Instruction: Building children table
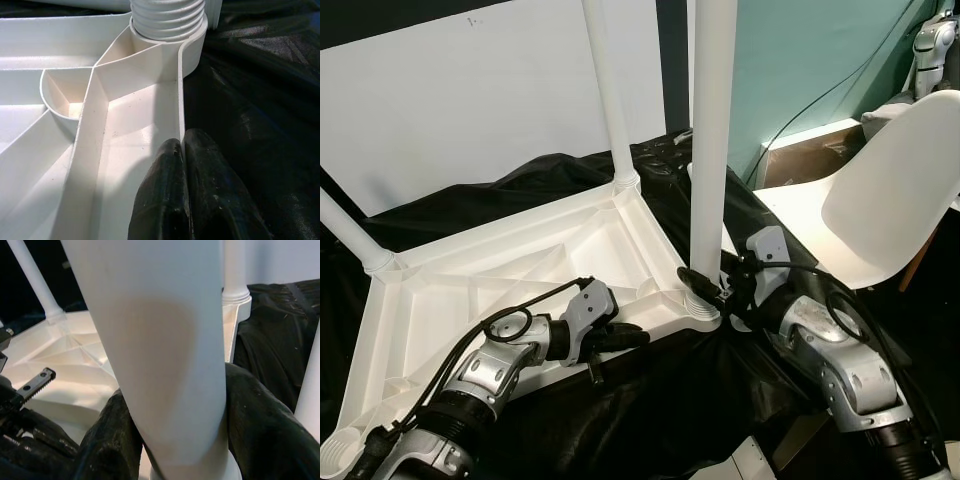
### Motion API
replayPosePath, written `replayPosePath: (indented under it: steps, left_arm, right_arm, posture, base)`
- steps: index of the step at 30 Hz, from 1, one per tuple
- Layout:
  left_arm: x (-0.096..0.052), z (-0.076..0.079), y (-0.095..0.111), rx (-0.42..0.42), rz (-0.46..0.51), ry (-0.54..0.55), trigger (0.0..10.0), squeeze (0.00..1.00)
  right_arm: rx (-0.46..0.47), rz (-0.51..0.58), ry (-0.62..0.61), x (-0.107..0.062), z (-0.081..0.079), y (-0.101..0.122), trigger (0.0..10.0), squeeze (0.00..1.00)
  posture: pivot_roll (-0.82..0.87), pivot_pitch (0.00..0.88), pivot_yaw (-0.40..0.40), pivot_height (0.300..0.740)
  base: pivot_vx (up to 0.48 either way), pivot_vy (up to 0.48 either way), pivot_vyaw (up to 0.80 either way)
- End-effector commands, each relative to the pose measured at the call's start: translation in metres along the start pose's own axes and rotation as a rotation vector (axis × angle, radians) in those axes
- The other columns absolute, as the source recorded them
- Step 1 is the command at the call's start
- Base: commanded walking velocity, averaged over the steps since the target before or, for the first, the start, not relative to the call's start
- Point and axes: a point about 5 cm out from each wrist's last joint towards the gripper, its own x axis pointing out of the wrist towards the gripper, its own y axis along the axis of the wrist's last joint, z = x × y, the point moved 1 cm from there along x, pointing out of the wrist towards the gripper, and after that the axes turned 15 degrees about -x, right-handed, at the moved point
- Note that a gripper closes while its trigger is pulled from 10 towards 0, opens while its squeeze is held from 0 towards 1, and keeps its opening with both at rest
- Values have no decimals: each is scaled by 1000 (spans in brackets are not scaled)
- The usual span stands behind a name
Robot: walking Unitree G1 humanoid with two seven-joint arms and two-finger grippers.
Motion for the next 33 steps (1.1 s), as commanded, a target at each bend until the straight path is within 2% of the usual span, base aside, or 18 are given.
replayPosePath:
  steps: [1, 3, 7, 10, 14, 16, 20, 24, 29, 30, 31, 33]
  left_arm:
    - [0, -5, -13, -36, -54, 41, 10000, 0]
    - [1, -5, -13, -39, -51, 42, 10000, 0]
    - [1, -5, -13, -40, -49, 44, 10000, 0]
    - [1, -6, -12, -40, -40, 59, 10000, 0]
    - [-1, -12, -8, -31, -21, 105, 10000, 0]
    - [-1, -12, -8, -31, -21, 105, 10000, 0]
    - [-5, -15, -6, -25, -16, 126, 10000, 0]
    - [-10, -15, -7, -26, -14, 142, 10000, 0]
    - [-12, -16, -9, -31, -13, 156, 10000, 0]
    - [-13, -16, -11, -34, -13, 161, 10000, 0]
    - [-13, -16, -12, -36, -14, 164, 10000, 0]
    - [-11, -16, -14, -42, -10, 167, 10000, 0]
  right_arm:
    - [100, -132, 81, 1, -15, -28, 10000, 0]
    - [63, -125, 73, 2, -16, -31, 10000, 0]
    - [74, -98, 26, 8, -20, -31, 10000, 0]
    - [94, -69, -13, 17, -26, -30, 10000, 0]
    - [158, -2, -153, 41, -35, -26, 10000, 0]
    - [158, -2, -153, 41, -35, -26, 10000, 0]
    - [161, 58, -275, 59, -38, -24, 10000, 0]
    - [153, 115, -290, 66, -44, -16, 10000, 0]
    - [151, 113, -283, 68, -44, -17, 10000, 0]
    - [152, 106, -272, 68, -43, -19, 10000, 341]
    - [158, 105, -258, 69, -43, -20, 10000, 1000]
    - [121, 120, -239, 68, -41, -20, 10000, 1000]
  posture:
    - [-99, 0, 112, 740]
    - [-97, 0, 113, 740]
    - [-92, 0, 115, 740]
    - [-85, 0, 117, 740]
    - [-56, 0, 129, 740]
    - [-56, 0, 129, 740]
    - [-16, 0, 133, 740]
    - [4, 0, 122, 740]
    - [7, 0, 110, 740]
    - [5, 0, 104, 740]
    - [5, 0, 104, 740]
    - [-8, 0, 93, 740]
  base:
    - [0, 0, 0]
    - [0, 0, 0]
    - [0, 0, 0]
    - [0, 0, 0]
    - [0, 0, 0]
    - [0, 0, 0]
    - [0, 0, 0]
    - [0, 0, 0]
    - [0, 0, 0]
    - [0, 0, 0]
    - [0, 0, 0]
    - [0, 0, 0]
